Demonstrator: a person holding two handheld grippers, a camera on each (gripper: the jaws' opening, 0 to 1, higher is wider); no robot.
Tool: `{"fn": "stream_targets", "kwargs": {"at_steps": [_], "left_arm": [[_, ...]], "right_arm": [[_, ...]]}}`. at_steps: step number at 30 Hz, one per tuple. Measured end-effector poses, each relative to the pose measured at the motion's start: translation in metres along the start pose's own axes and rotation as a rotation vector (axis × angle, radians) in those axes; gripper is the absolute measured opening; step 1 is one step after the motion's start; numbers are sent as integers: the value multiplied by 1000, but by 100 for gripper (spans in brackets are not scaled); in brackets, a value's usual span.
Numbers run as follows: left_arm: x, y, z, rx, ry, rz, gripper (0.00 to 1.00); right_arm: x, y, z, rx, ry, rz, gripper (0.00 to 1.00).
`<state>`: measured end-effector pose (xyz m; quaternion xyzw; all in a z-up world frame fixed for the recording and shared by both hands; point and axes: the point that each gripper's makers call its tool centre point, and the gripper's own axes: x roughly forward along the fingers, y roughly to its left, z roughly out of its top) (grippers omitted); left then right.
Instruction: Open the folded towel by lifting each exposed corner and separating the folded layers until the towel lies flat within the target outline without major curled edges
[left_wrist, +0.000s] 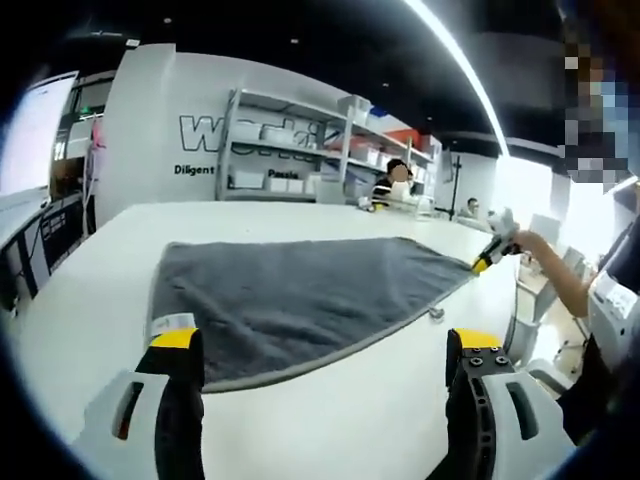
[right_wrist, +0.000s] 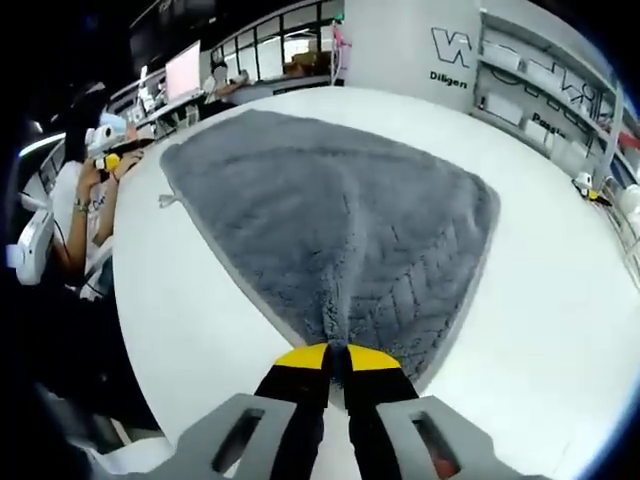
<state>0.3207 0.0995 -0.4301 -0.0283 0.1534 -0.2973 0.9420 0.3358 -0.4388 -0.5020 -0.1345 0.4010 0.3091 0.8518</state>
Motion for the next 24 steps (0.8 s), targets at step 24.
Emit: {"fn": "stream_targets", "kwargs": {"at_steps": [24], "left_arm": [[-6, 1, -1, -2, 0, 10, 99]], "right_arm": [[-17, -18, -19, 38, 4, -9, 8]]}}
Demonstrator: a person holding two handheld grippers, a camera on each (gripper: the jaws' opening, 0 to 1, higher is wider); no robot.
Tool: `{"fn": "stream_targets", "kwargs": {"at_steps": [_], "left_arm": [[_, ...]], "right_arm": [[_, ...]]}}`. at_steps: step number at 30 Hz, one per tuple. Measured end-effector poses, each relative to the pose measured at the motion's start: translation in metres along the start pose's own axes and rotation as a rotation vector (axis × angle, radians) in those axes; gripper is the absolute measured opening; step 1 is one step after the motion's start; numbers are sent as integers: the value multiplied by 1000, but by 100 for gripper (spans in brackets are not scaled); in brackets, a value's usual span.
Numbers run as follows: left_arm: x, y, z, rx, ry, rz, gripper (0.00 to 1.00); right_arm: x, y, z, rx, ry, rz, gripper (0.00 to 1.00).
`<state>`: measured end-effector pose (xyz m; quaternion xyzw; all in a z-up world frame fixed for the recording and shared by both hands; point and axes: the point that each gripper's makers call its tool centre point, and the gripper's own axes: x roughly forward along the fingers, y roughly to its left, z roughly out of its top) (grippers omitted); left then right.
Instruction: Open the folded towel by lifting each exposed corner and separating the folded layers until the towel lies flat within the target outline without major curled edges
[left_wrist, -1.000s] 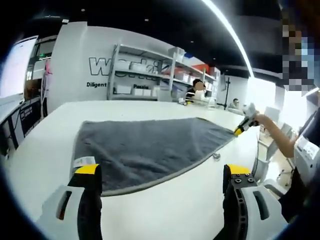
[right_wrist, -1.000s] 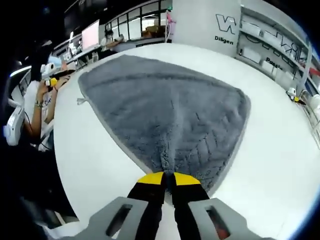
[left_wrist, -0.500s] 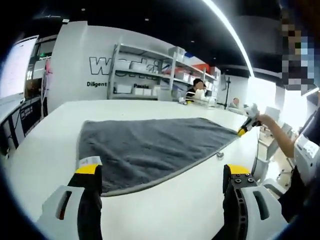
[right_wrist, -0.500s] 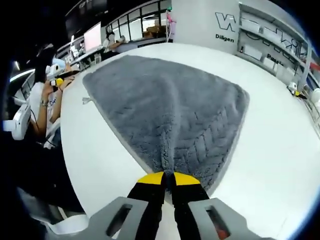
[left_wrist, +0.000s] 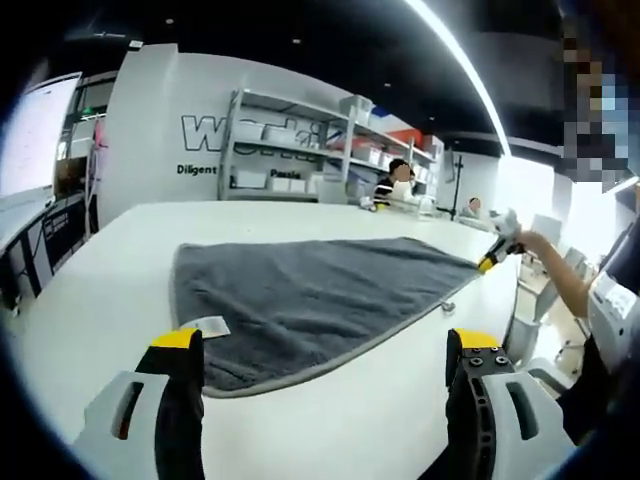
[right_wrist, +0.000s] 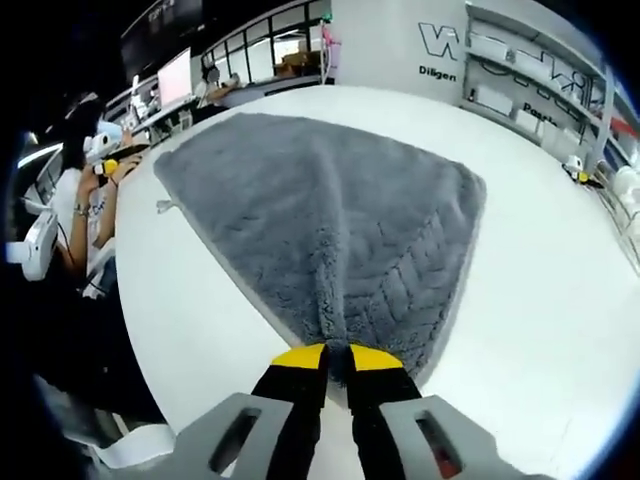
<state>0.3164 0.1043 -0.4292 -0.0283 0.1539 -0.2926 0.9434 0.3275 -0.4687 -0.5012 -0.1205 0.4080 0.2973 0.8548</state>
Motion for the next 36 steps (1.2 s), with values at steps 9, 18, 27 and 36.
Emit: {"fn": "stream_targets", "kwargs": {"at_steps": [9, 18, 27, 36], "left_arm": [[1, 0, 1, -3, -1, -4, 99], [3, -3, 0, -4, 2, -8, 99], [1, -3, -3, 1, 16, -8, 99], [-2, -3, -6, -1, 24, -1, 99]], "right_arm": [[0, 15, 22, -15, -100, -10, 60], [-1, -22, 93, 36, -294, -97, 55], [25, -99, 151, 84, -293, -270, 43], [75, -150, 190, 77, -225, -354, 26]]}}
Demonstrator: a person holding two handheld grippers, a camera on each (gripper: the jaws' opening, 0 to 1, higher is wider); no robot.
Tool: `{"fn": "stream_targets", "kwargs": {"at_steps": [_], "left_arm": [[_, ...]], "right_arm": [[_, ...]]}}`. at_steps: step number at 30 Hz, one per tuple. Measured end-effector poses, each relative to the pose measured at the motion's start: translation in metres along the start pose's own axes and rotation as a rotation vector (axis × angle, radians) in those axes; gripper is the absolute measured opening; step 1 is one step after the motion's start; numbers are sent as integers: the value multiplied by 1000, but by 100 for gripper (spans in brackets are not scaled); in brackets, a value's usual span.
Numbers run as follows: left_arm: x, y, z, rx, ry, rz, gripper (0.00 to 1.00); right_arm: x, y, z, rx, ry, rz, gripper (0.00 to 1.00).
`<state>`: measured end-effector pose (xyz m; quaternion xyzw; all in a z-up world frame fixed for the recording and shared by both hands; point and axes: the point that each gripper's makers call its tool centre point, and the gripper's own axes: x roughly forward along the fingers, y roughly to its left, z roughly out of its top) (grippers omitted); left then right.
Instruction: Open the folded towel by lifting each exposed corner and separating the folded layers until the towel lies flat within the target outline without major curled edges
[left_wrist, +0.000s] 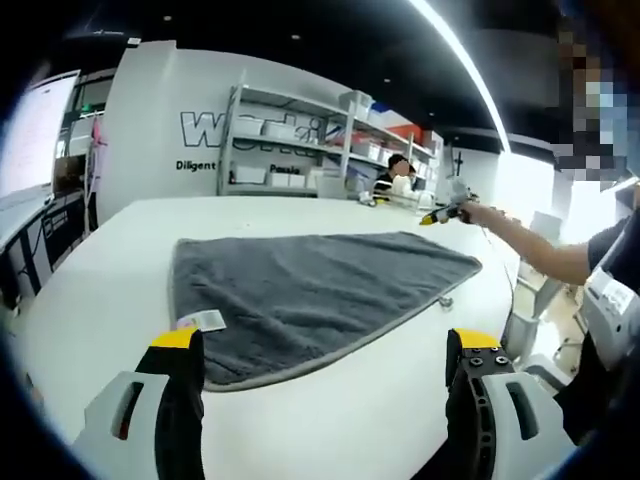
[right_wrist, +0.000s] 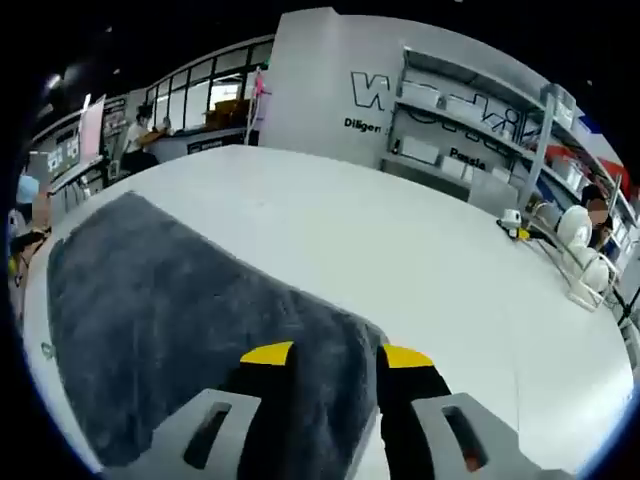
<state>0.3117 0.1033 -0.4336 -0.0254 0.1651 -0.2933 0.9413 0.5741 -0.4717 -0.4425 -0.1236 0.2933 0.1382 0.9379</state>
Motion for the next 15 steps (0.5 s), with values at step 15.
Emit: {"fn": "stream_targets", "kwargs": {"at_steps": [15], "left_arm": [[-4, 5, -2, -10, 9, 19, 99]], "right_arm": [[66, -24, -32, 165, 102, -51, 7]]}}
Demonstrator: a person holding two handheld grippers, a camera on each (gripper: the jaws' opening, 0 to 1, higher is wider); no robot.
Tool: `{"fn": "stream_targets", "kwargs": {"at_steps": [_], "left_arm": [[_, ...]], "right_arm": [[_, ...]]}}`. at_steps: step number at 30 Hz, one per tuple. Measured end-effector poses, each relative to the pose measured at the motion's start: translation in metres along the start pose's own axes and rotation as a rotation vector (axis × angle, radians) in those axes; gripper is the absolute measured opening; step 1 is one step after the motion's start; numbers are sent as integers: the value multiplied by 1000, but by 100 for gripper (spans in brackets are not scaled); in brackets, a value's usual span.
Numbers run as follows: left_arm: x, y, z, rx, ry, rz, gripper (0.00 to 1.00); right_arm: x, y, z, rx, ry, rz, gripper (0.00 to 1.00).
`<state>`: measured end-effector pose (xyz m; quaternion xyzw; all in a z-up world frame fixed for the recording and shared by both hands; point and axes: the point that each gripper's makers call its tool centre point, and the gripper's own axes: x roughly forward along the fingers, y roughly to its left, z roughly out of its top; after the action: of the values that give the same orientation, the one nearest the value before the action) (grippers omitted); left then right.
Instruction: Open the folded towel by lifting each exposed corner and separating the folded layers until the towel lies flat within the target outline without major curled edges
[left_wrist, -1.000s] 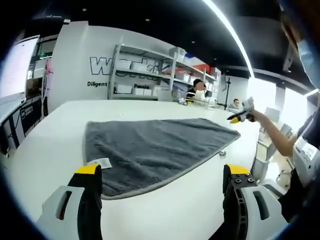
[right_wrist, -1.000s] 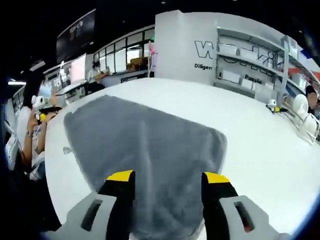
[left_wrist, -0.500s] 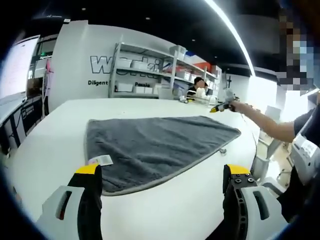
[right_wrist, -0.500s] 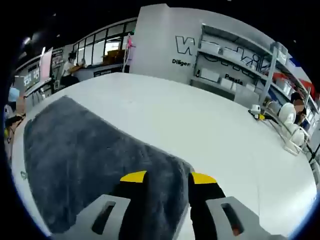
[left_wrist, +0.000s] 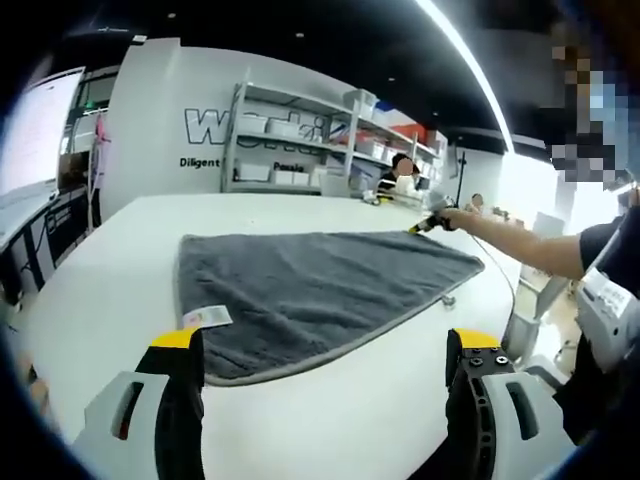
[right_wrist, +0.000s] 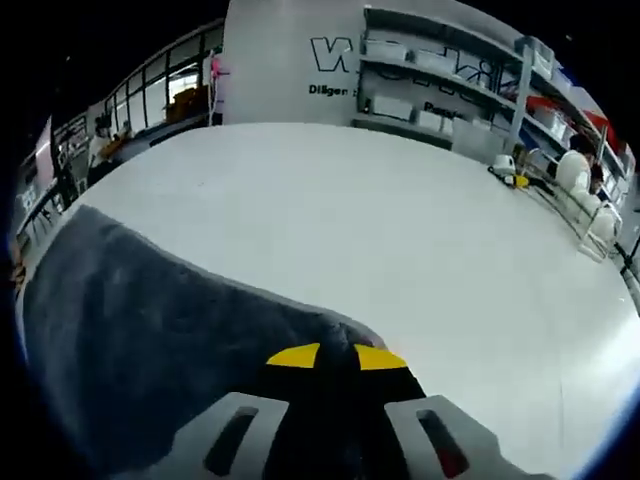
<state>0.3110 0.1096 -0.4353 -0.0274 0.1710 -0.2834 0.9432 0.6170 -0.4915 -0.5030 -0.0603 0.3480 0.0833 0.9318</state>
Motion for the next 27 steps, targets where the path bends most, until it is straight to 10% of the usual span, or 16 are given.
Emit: {"fn": "stream_targets", "kwargs": {"at_steps": [16, 27], "left_arm": [[4, 2, -3, -9, 9, 0, 99], [1, 5, 0, -13, -6, 7, 99]], "right_arm": [[13, -17, 15, 84, -58, -28, 9], [-31, -10, 18, -15, -41, -64, 51]]}}
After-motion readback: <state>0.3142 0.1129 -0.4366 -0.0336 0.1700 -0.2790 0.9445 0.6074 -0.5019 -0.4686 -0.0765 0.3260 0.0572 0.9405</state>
